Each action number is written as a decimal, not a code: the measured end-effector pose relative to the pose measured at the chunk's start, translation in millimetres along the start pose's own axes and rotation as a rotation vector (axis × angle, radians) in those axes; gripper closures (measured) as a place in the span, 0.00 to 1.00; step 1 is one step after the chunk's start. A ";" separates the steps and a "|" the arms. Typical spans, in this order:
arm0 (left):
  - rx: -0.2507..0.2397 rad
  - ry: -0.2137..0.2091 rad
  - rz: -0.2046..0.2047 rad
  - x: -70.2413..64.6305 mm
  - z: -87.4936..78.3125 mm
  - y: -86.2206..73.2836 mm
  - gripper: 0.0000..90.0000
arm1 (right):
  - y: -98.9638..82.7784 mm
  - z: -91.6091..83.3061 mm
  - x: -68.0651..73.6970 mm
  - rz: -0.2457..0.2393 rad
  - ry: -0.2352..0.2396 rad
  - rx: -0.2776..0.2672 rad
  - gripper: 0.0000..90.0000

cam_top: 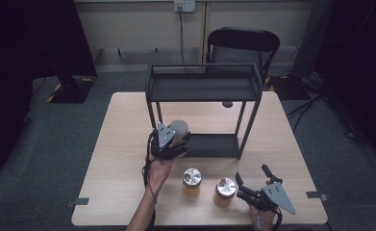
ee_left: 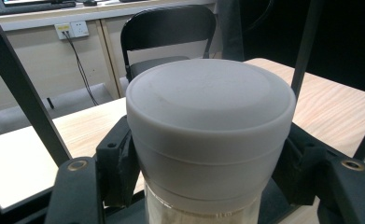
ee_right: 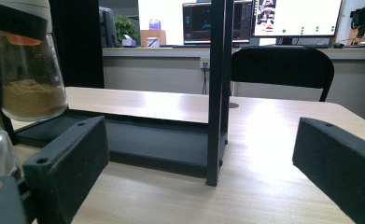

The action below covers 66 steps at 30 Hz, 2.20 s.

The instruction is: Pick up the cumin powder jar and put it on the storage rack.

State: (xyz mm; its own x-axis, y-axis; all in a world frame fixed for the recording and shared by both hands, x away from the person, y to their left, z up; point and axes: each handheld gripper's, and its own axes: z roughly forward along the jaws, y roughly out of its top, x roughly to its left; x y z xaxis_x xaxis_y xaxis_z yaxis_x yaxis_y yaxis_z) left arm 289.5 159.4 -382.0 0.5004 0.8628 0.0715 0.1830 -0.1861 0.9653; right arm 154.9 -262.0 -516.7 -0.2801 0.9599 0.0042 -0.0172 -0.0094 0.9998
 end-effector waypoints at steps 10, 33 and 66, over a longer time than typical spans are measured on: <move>0.021 -0.003 0.003 0.2 13.2 0.5 0.38 | 0.0 -0.1 -0.3 0.000 0.002 0.000 0.03; 0.044 0.013 -0.028 -0.4 28.2 -12.0 0.38 | -0.3 -0.4 -0.6 -0.001 0.005 -0.002 0.03; 0.039 0.031 -0.054 -1.2 32.1 -16.3 0.37 | -0.9 -0.8 -0.3 0.000 0.004 -0.005 0.03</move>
State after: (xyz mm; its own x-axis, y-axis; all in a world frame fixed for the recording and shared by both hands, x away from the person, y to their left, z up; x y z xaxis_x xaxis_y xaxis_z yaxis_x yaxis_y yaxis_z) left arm 313.0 146.3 -405.9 0.4628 0.8860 0.0283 0.2416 -0.1568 0.9576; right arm 154.2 -262.5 -517.6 -0.2836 0.9589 0.0037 -0.0221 -0.0104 0.9997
